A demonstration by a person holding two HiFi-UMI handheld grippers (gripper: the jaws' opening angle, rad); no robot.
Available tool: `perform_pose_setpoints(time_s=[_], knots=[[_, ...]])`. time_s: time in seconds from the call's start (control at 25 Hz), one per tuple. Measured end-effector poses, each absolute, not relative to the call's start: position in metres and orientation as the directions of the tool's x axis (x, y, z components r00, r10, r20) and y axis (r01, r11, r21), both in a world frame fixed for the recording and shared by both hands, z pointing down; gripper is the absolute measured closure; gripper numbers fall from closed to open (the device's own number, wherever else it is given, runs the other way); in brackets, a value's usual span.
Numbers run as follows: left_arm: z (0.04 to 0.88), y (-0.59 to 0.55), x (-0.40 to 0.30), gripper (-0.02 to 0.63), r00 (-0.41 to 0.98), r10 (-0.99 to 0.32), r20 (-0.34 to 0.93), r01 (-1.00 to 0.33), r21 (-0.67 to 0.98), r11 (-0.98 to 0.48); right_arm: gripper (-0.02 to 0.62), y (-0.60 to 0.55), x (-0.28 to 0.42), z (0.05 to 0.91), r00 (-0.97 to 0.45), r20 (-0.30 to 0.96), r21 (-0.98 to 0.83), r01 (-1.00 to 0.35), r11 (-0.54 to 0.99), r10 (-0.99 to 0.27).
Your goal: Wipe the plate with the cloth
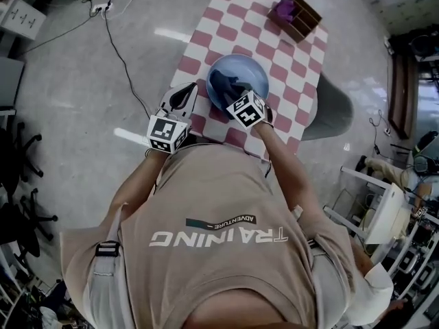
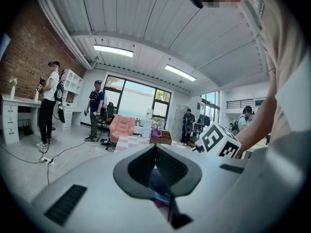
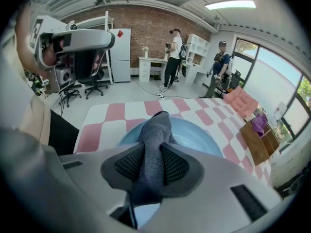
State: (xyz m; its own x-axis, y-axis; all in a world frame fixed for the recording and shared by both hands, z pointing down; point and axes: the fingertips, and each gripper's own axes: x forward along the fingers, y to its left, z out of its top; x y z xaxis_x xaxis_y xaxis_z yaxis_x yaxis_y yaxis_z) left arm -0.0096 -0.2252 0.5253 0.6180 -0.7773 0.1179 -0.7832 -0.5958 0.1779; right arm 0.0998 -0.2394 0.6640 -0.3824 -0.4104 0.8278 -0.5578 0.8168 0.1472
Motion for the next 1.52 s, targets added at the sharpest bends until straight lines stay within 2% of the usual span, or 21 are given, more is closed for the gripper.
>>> perform_pose_setpoints(time_s=[0.28, 0.44, 0.76, 1.04, 1.28, 1.52], knots=[[0.526, -0.229, -0.034, 0.591, 0.585, -0.803, 0.116, -0.807, 0.184, -0.561, 0.479, -0.249, 0.04, 0.676, -0.4, 0.858, 0.19, -0.337, 0.922, -0.322], [0.525, -0.239, -0.046, 0.591, 0.572, -0.812, 0.116, -0.816, 0.186, -0.548, 0.477, -0.27, 0.032, 0.686, -0.353, 0.88, 0.222, -0.283, 0.933, -0.316], [0.52, -0.261, -0.059, 0.591, 0.586, -0.801, 0.127, -0.808, 0.167, -0.565, 0.477, -0.337, 0.056, 0.688, -0.278, 0.887, 0.249, -0.388, 0.887, -0.37], [0.514, -0.27, -0.063, 0.591, 0.602, -0.789, 0.126, -0.798, 0.144, -0.586, 0.477, -0.377, 0.117, 0.681, -0.162, 0.882, 0.297, -0.538, 0.789, -0.443], [0.507, -0.266, -0.044, 0.591, 0.633, -0.765, 0.121, -0.774, 0.138, -0.619, 0.477, -0.356, 0.209, 0.682, -0.062, 0.888, 0.298, -0.676, 0.674, -0.455], [0.511, -0.256, -0.007, 0.591, 0.687, -0.716, 0.126, -0.727, 0.134, -0.674, 0.477, -0.3, 0.245, 0.683, -0.087, 0.884, 0.26, -0.724, 0.639, -0.459]])
